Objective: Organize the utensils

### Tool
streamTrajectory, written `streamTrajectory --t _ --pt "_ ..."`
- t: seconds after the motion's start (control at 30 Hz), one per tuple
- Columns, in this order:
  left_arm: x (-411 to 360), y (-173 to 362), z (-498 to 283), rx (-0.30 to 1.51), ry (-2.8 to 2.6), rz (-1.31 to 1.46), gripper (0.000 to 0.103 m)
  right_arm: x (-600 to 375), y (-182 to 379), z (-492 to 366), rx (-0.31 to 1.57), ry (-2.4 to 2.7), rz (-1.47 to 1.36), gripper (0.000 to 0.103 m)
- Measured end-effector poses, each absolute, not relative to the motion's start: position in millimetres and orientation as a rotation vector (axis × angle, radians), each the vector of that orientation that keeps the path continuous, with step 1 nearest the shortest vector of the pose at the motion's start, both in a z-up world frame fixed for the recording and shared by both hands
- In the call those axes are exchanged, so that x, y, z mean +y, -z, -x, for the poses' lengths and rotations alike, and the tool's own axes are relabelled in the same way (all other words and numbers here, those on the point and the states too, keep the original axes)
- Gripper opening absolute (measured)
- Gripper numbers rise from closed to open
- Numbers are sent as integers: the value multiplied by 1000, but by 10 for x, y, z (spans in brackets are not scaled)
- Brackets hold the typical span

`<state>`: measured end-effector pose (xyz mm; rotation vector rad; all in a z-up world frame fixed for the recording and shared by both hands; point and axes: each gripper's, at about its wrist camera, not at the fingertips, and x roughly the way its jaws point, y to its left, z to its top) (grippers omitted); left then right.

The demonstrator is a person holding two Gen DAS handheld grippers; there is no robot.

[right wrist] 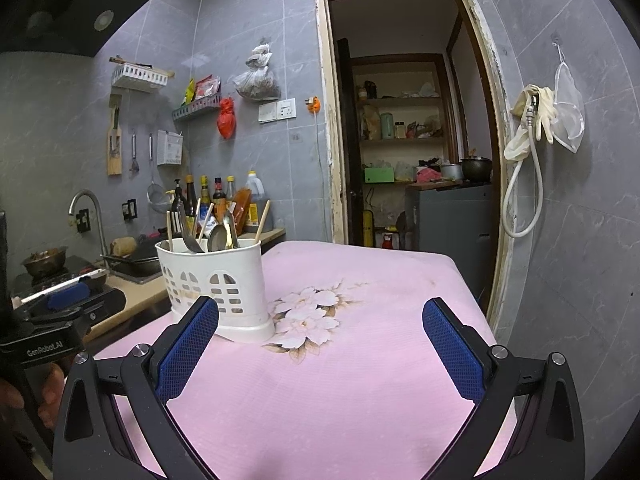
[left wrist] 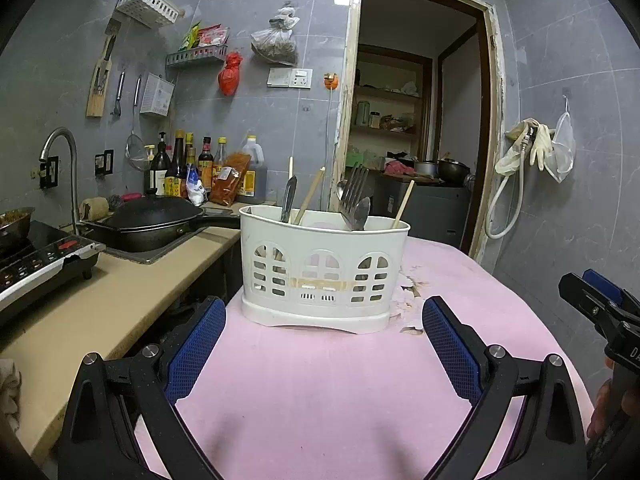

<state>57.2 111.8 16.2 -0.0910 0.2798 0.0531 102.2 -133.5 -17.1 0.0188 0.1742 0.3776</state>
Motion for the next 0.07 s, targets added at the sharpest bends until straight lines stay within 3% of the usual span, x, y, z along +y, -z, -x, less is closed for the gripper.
streamTrajectory --t 0.07 --pt "1119 -160 -569 280 -54 91 96 -1327 182 -1015 175 -379 -21 103"
